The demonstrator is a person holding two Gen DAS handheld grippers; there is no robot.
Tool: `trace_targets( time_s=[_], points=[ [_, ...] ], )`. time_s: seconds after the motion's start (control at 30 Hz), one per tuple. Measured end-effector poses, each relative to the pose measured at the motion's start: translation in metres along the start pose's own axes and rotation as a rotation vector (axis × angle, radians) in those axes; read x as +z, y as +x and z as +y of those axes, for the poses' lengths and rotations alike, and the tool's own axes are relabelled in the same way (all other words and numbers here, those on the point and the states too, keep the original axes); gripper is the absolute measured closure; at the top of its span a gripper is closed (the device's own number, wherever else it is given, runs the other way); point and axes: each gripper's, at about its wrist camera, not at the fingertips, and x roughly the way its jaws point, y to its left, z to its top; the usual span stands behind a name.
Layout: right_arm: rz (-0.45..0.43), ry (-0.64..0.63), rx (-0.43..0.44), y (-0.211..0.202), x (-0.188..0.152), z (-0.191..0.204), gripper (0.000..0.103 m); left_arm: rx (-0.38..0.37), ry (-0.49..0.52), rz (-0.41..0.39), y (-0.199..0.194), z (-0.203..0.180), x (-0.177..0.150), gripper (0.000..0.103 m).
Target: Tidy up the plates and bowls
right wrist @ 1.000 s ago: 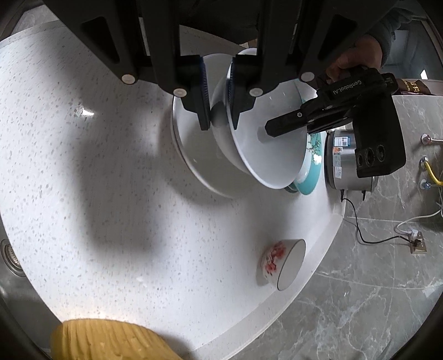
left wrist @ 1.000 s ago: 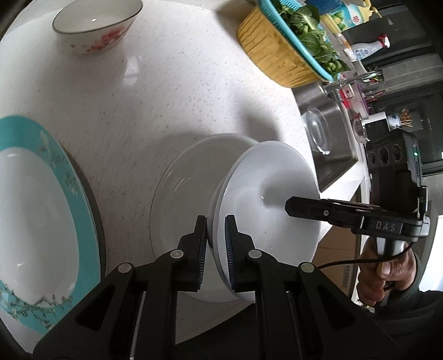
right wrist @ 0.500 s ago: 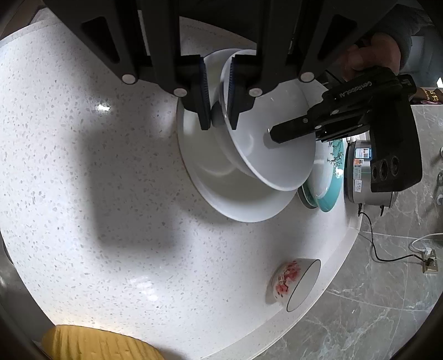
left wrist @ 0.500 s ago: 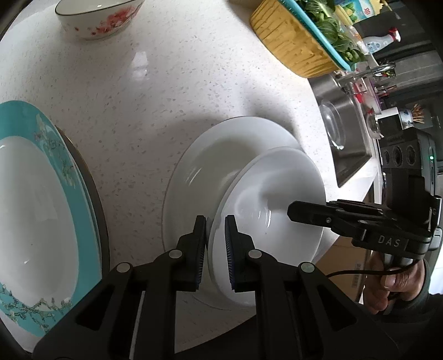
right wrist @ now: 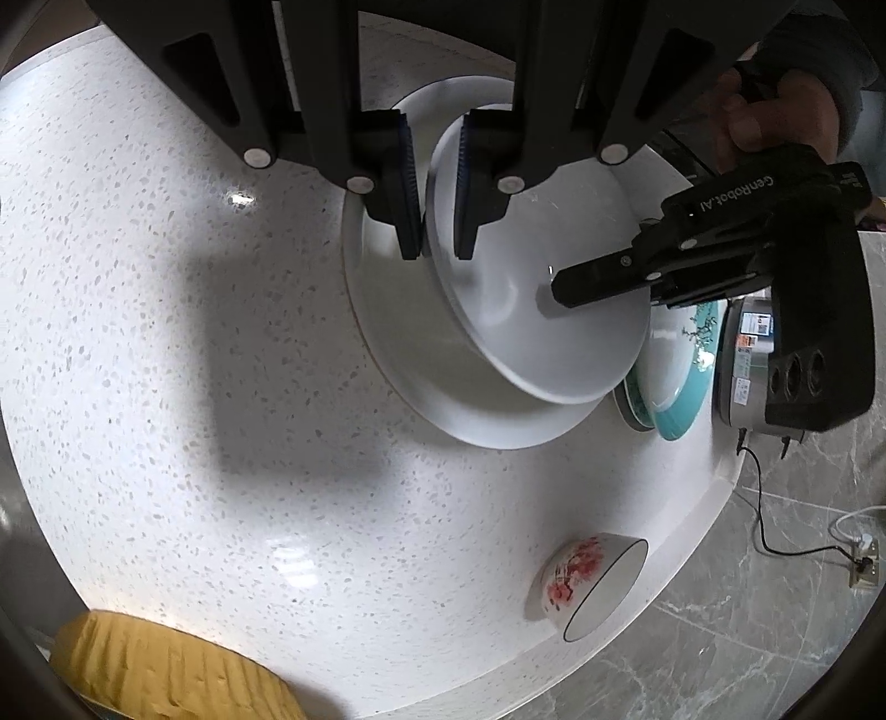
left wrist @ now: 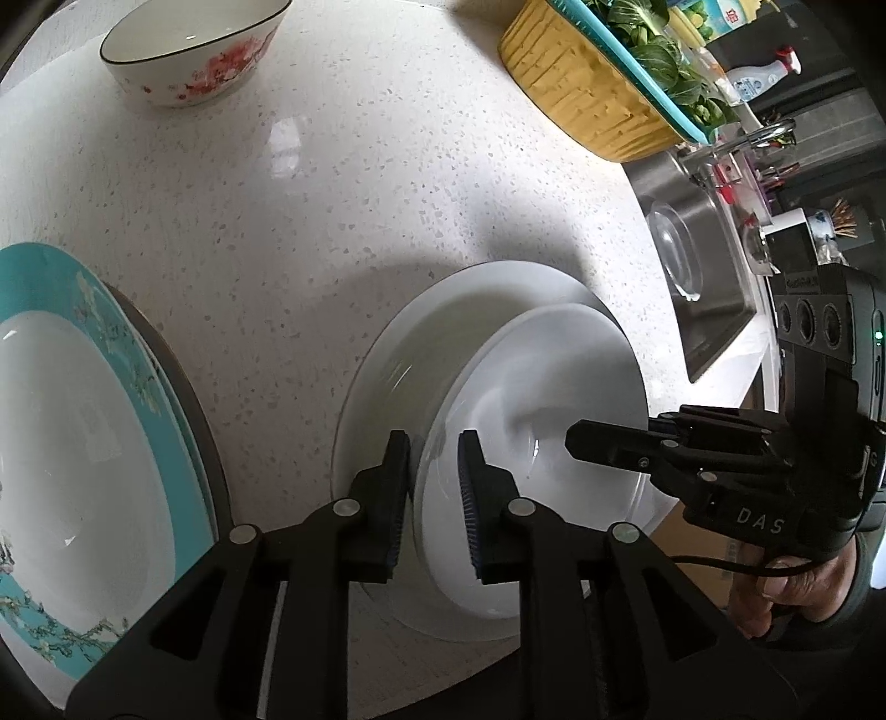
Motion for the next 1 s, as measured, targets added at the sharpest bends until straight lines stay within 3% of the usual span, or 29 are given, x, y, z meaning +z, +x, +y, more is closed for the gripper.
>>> trace_targets(
  time_s=[0.13,0.2,0.27,0.43,0.5,0.57,0.83,1.0],
  points=[
    [0.001,-0.009,-0.017,0.000,0.000,0.004,0.085,0.006,0.024,-0.002,0.001,-0.007,-0.001,0.072],
    [-0.001,-0.015,-0.022,-0.001,-0.001,0.006,0.083,-0.011,0.044,-0.009,0.001,-0.013,-0.002,0.054],
    [-0.002,-0.020,-0.020,-0.002,-0.001,0.008,0.076,-0.016,0.060,-0.009,0.003,-0.019,-0.002,0.045],
    [-0.012,-0.018,-0.021,-0.005,-0.002,0.013,0.071,-0.022,0.051,-0.031,-0.003,-0.023,0.000,0.040],
    [-0.020,-0.019,-0.021,-0.008,-0.002,0.014,0.067,-0.019,0.052,-0.052,-0.010,-0.025,0.000,0.031],
    [-0.038,-0.024,-0.040,-0.014,-0.001,0.015,0.054,-0.009,0.047,-0.071,-0.019,-0.023,0.003,0.024],
    [-0.113,-0.026,0.027,-0.061,0.018,0.014,0.047,-0.084,0.008,-0.159,-0.085,-0.015,0.028,0.024],
    [-0.209,-0.046,0.133,-0.101,0.060,0.012,0.039,-0.068,-0.050,-0.293,-0.146,0.040,0.078,0.024]
  ],
)
